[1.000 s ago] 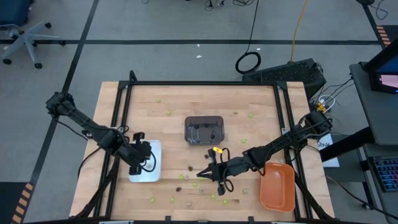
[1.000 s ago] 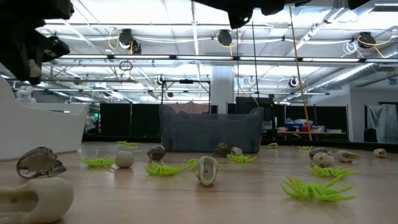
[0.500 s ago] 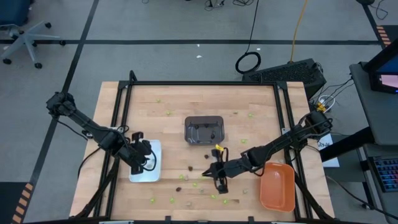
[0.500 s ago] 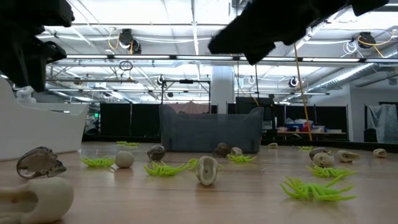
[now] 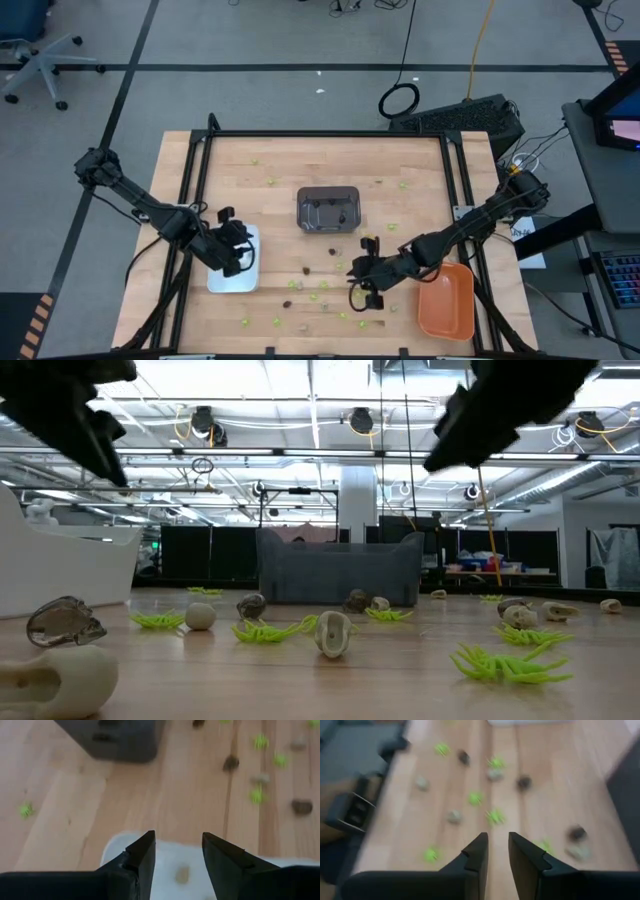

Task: Sort Halloween decoration
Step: Put the black skull toy into the black bin

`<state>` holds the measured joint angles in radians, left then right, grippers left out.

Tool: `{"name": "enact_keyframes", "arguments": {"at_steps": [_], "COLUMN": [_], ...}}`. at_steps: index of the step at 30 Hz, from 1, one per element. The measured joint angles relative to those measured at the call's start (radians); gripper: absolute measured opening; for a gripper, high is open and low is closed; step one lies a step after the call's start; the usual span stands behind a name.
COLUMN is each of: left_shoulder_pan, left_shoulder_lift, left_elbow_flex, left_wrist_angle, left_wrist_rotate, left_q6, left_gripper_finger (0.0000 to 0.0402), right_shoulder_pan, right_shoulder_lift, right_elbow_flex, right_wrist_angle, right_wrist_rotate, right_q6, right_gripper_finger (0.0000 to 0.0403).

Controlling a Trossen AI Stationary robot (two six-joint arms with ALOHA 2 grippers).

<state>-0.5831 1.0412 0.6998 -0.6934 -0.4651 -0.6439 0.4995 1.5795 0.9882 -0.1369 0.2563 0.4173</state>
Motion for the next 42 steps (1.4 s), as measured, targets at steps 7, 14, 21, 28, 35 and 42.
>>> {"name": "enact_keyframes", "arguments": {"at_steps": [7, 14, 21, 28, 35, 42], "left_shoulder_pan": [0.000, 0.000, 0.000, 0.000, 0.001, 0.001], "left_shoulder_lift": [0.004, 0.044, 0.117, 0.174, 0.210, 0.228], "left_elbow_flex": [0.000, 0.000, 0.000, 0.000, 0.000, 0.000], "left_wrist_angle": [0.091, 0.225, 0.418, 0.560, 0.658, 0.672], "left_wrist_rotate": [-0.098, -0.153, -0.154, -0.158, -0.166, -0.169], "left_q6": [0.005, 0.101, 0.241, 0.328, 0.372, 0.369], "left_gripper_finger": [0.0160, 0.0160, 0.0160, 0.0160, 0.0160, 0.0160], "right_shoulder_pan": [-0.002, -0.002, -0.002, -0.002, -0.003, -0.007], "right_shoulder_lift": [0.000, 0.000, 0.013, 0.055, 0.106, 0.106], "right_elbow_flex": [0.000, -0.004, -0.065, -0.096, -0.098, -0.098], "right_wrist_angle": [-0.253, -0.371, -0.329, -0.235, -0.242, -0.264], "right_wrist_rotate": [0.031, 0.037, 0.031, 0.033, 0.030, 0.027], "right_q6": [0.095, 0.162, 0.152, 0.139, 0.139, 0.138], "right_gripper_finger": [0.0066, 0.0075, 0.0143, 0.0208, 0.0213, 0.0168]}}
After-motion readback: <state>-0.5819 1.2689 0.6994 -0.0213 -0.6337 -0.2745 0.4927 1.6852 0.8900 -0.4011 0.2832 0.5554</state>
